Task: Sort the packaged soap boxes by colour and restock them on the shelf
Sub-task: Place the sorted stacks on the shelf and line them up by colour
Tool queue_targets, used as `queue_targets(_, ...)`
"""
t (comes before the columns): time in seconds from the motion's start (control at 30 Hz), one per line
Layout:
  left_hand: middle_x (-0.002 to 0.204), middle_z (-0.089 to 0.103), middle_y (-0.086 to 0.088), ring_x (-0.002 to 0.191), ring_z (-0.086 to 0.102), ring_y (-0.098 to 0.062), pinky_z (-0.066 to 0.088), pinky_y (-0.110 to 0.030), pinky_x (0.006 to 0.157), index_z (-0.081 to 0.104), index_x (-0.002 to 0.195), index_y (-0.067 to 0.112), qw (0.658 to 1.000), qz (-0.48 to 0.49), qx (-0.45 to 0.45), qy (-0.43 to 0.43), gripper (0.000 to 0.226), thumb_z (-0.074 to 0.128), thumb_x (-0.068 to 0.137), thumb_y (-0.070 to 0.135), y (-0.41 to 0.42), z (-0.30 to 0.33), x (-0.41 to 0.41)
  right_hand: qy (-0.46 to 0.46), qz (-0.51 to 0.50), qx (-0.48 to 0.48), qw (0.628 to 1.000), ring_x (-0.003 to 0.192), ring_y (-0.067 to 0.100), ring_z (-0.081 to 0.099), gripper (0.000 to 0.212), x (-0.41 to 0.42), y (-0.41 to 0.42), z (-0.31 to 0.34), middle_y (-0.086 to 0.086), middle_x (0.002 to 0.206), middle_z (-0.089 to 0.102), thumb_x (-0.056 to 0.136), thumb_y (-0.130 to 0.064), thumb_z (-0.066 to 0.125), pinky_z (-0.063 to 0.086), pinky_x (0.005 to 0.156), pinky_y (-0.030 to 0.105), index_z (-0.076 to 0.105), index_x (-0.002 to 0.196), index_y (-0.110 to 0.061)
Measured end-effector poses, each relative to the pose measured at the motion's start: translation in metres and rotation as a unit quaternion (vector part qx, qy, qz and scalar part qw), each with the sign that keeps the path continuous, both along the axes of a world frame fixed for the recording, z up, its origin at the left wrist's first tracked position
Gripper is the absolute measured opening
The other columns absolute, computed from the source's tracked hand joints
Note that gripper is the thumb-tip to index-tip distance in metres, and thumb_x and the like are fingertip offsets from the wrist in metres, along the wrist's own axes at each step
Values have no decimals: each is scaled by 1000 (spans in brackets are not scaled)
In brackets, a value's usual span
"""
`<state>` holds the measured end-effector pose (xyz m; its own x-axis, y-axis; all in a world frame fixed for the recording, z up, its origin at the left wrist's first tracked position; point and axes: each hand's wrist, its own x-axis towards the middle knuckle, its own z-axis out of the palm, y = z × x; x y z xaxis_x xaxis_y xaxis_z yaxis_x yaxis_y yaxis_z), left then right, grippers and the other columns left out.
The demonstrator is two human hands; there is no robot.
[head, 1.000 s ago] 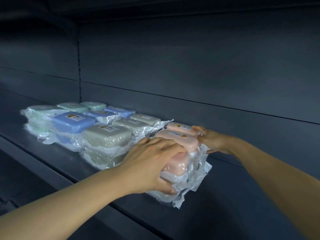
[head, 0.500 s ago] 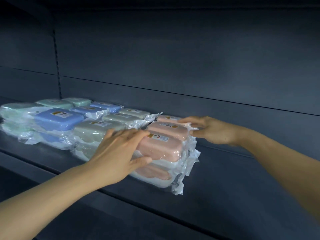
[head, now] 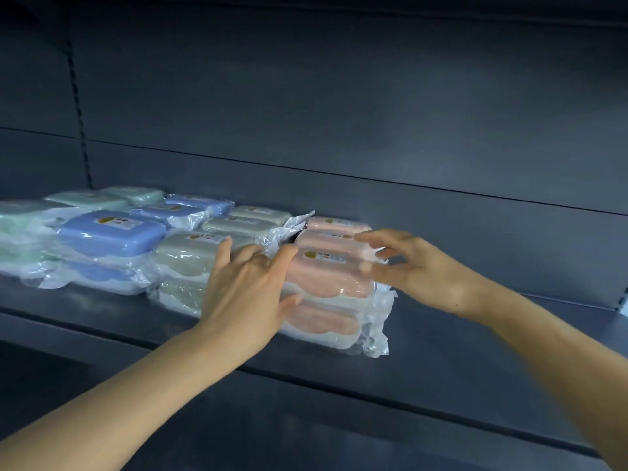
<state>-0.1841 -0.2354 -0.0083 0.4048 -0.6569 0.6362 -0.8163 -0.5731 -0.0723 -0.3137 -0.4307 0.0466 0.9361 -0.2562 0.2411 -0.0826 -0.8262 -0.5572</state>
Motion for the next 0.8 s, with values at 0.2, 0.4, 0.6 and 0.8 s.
queue_targets(0.2, 81, 68, 0, 86, 55, -27, 25, -38, 71, 55, 119, 15, 999, 17, -1, -46, 86, 90, 45, 43, 9, -12, 5, 92, -48, -105, 989, 110, 9, 43, 91, -6, 33, -25, -14, 133, 23, 76, -45, 73, 34, 85, 14, 12, 144, -48)
queue_targets(0.4, 67, 65, 5, 74, 55, -23, 19, -35, 64, 54, 114, 17, 999, 23, 8, -41, 81, 89, 47, 45, 4, -14, 5, 37, -93, -140, 985, 99, 10, 42, 90, 2, 44, -39, -6, 131, 29, 79, -43, 72, 36, 82, 16, 12, 146, -40)
queue_targets(0.6, 58, 60, 5, 65, 59, -22, 27, -29, 64, 50, 123, 24, 999, 53, 6, -4, 73, 84, 62, 43, 3, -6, -7, 26, -85, -123, 988, 99, 18, 48, 83, 6, 45, -42, 0, 125, 29, 85, -28, 68, 50, 82, 28, 13, 146, -38)
queue_targets(0.8, 75, 42, 8, 83, 62, -24, 33, -28, 65, 24, 135, 36, 995, 63, -38, 66, 56, 59, 91, 35, -2, -1, -12, 6, -41, -107, 993, 116, 19, 38, 80, 9, 36, -49, -1, 129, 22, 89, -24, 63, 46, 96, 35, 7, 145, -37)
